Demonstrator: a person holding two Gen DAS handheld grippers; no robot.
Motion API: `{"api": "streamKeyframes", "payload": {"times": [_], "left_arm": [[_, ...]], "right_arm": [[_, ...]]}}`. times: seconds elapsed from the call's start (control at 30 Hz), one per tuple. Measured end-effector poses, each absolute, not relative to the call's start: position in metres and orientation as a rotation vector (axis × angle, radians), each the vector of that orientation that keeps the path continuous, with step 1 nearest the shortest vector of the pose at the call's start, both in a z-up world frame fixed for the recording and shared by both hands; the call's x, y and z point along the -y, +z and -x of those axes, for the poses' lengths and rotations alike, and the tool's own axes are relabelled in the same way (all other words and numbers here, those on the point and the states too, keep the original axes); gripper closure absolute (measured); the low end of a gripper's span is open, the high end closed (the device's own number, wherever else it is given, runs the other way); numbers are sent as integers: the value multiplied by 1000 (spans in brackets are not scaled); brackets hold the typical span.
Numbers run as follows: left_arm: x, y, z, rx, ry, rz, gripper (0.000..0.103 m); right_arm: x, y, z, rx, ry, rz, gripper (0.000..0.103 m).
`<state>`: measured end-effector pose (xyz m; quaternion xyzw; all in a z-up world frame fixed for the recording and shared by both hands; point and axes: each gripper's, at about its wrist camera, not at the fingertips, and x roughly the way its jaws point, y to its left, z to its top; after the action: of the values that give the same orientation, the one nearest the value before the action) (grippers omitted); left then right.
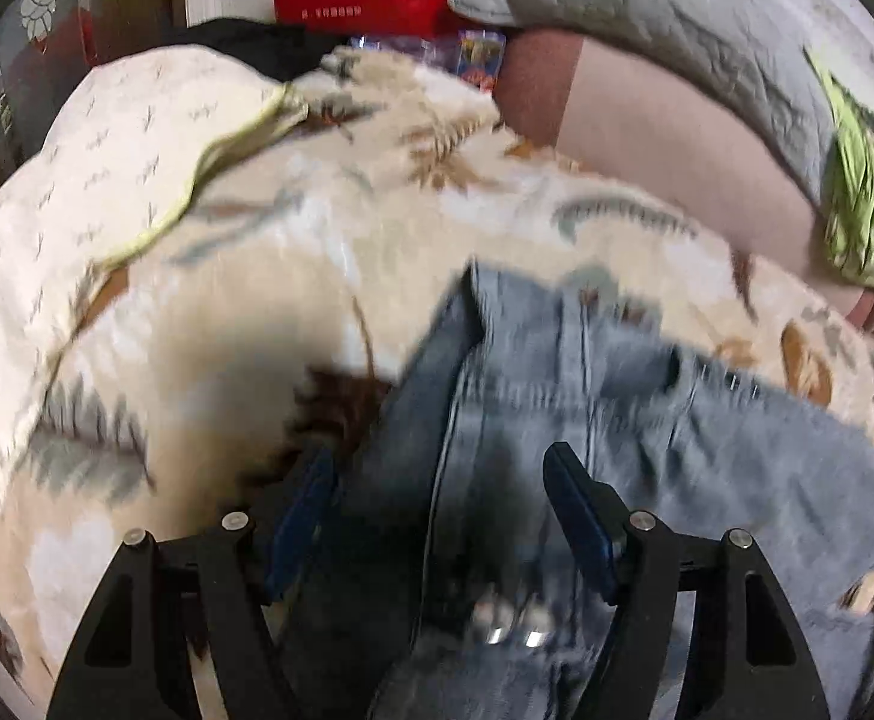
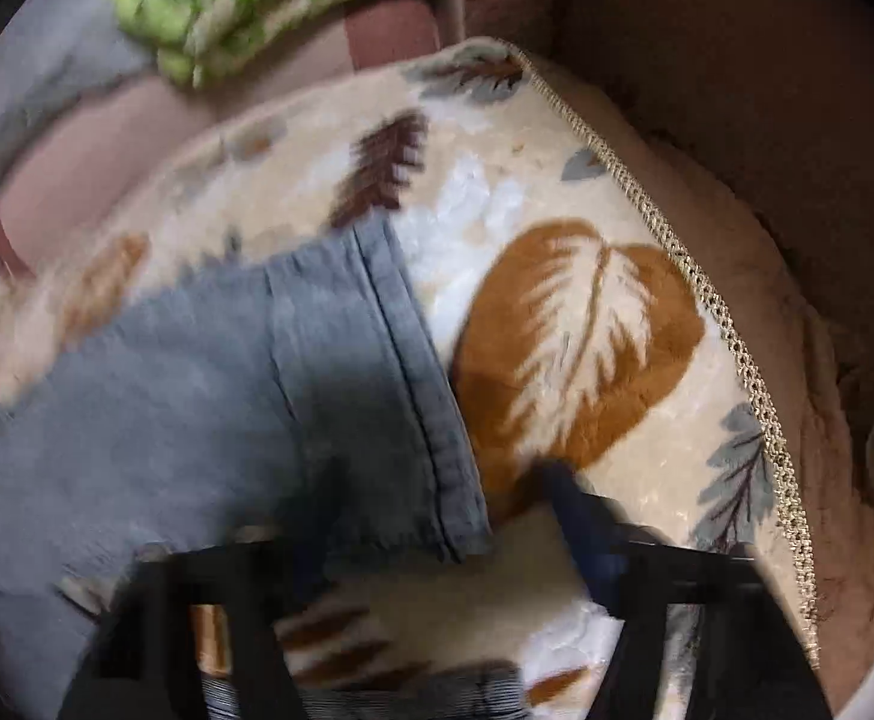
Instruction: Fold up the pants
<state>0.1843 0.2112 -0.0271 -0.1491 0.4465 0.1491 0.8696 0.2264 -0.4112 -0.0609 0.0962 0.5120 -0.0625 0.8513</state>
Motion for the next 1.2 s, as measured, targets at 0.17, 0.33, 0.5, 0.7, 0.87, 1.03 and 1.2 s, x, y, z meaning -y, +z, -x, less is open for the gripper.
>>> {"api": "streamKeyframes", "payload": {"times": [0.17, 0.33, 0.5, 0.7, 0.87, 1.03, 1.2], "left_arm": [[-231, -23, -237, -930, 281, 375, 30], [-247, -51, -274, -997, 270, 498, 37], [-251, -71, -292, -1043, 292, 487, 68], [-255, -73, -302, -1043, 283, 460, 78], [-253, -74, -309, -1047, 243, 473, 60], [-253, -75, -314, -1054, 258, 434, 90], [-252, -69, -316, -1048, 250, 416, 93]], "right_arm": [[419, -35, -242, -988, -107, -249, 28], [431, -32, -270, -992, -38, -349, 28], [437, -37, -304, -1009, 17, -415, 28], [421, -54, -349, -1074, 29, -367, 38], [396, -79, -369, -1154, 14, -291, 67], [397, -81, -371, -1160, -12, -241, 83], [395, -80, -372, -1155, -9, -210, 84]]}}
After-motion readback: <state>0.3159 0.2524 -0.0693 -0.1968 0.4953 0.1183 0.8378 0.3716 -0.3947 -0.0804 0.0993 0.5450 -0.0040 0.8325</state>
